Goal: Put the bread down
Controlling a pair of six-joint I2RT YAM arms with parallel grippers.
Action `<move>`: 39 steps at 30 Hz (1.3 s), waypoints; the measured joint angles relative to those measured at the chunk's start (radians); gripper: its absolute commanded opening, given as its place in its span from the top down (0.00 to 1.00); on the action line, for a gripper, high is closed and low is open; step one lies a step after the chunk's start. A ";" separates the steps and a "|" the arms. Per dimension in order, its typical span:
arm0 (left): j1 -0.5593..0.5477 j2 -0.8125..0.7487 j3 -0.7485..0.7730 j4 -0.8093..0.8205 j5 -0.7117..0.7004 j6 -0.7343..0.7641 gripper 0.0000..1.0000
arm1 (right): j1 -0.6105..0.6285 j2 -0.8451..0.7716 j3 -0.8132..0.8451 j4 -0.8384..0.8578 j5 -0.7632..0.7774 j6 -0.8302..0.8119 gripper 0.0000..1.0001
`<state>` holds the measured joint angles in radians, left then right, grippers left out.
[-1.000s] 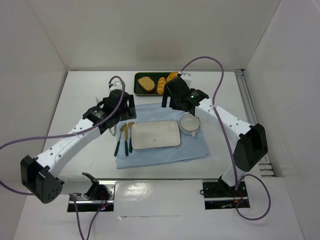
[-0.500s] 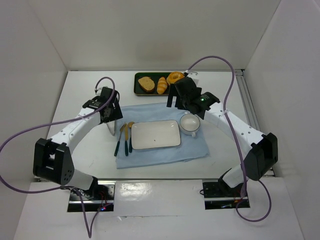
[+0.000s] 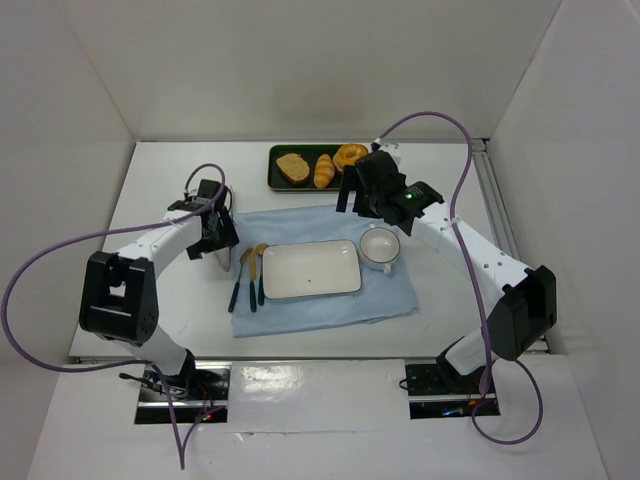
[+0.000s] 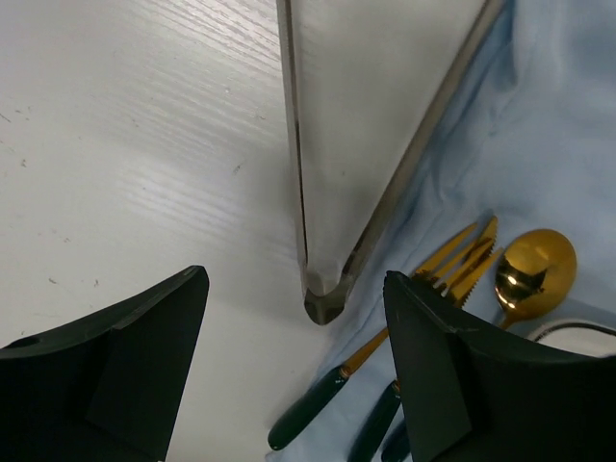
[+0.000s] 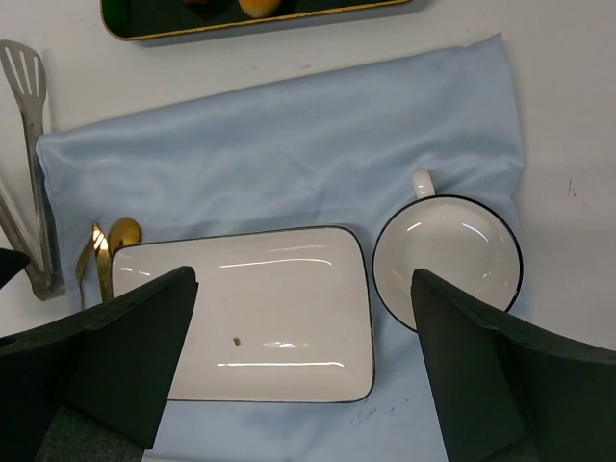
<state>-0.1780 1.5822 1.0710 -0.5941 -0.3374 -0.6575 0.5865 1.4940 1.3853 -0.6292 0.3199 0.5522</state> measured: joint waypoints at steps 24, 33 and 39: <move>0.050 0.172 0.001 0.098 0.094 0.032 0.13 | -0.052 -0.001 0.000 0.010 -0.052 0.004 0.01; 0.066 0.261 0.112 0.094 0.123 0.060 0.13 | -0.084 -0.039 0.002 0.010 -0.073 0.000 0.01; 0.077 0.319 0.186 0.098 0.124 0.087 0.25 | -0.096 -0.060 0.002 0.010 -0.077 0.000 0.01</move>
<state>-0.1009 1.9011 1.2572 -0.4957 -0.2131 -0.5701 0.4904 1.4342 1.3869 -0.6197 0.2428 0.5522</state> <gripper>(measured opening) 0.806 0.993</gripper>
